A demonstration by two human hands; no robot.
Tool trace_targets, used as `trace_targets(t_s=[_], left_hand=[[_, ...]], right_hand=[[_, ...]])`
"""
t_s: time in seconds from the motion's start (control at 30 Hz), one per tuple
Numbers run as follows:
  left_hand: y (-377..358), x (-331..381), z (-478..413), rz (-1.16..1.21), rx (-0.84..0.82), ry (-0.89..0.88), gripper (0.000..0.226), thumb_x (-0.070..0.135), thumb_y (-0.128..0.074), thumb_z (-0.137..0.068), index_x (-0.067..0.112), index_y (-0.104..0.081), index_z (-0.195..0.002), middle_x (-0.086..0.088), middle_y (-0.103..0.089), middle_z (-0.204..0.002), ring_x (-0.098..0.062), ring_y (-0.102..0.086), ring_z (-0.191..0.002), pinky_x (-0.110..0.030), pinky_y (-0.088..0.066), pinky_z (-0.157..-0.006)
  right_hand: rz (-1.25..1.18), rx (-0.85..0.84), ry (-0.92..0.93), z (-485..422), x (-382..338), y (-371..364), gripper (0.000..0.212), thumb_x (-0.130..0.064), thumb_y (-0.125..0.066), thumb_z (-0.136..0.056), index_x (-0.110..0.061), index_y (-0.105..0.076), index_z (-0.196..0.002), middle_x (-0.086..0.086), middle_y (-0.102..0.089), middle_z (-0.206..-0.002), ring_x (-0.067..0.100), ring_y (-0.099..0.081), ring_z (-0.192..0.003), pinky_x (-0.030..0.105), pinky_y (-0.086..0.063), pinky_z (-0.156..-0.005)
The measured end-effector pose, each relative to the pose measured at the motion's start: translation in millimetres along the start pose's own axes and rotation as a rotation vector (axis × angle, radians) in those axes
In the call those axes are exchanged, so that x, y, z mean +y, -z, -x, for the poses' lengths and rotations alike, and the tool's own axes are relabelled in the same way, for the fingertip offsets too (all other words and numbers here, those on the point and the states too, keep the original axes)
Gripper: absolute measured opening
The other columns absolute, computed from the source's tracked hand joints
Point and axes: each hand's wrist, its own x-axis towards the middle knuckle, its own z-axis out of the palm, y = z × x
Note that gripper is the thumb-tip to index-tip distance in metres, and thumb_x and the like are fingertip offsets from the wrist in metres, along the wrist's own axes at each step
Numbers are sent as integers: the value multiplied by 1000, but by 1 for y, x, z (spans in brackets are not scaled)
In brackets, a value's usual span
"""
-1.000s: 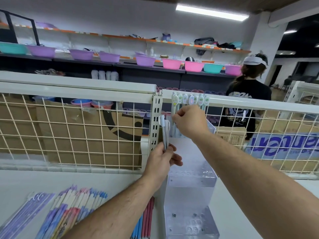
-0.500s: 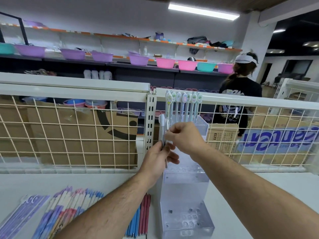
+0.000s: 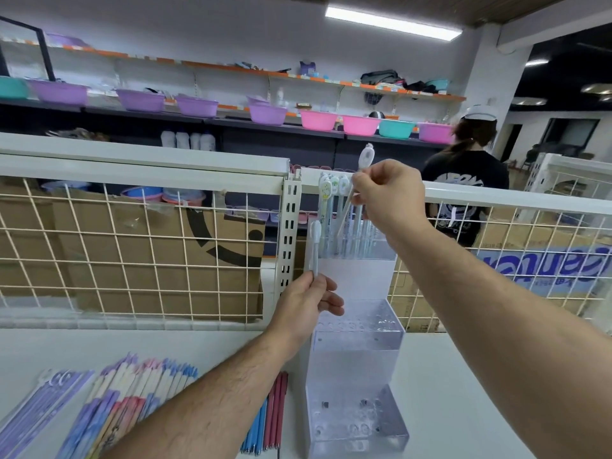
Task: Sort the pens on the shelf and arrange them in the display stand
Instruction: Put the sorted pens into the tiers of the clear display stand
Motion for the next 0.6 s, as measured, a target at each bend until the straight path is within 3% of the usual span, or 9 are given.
trace_targets(t_s=[0.2, 0.43, 0.6], left_hand=[[0, -1, -1, -44, 3, 10, 31, 24, -36, -108, 6, -60, -100, -19, -73, -90, -31, -72, -84, -31, -49, -86], [0, -3, -3, -48, 1, 8, 32, 24, -36, -108, 6, -61, -99, -17, -73, -87, -32, -72, -83, -39, -50, -95], [0, -2, -2, -51, 1, 13, 32, 24, -36, -108, 4, -60, -100, -18, -72, -89, -31, -72, -83, -28, -49, -83]], right_hand=[[54, 36, 11, -4, 5, -9, 16, -24, -65, -97, -22, -64, -81, 0, -71, -77, 16, -72, -74, 40, -63, -70], [184, -81, -22, 0, 23, -24, 16, -26, -66, -96, -22, -66, -81, -2, -70, -76, 15, -72, -75, 43, -63, -72], [249, -111, -6, -4, 25, -25, 13, -26, -66, -96, -19, -68, -86, -2, -70, -79, 17, -71, -77, 43, -63, -75]])
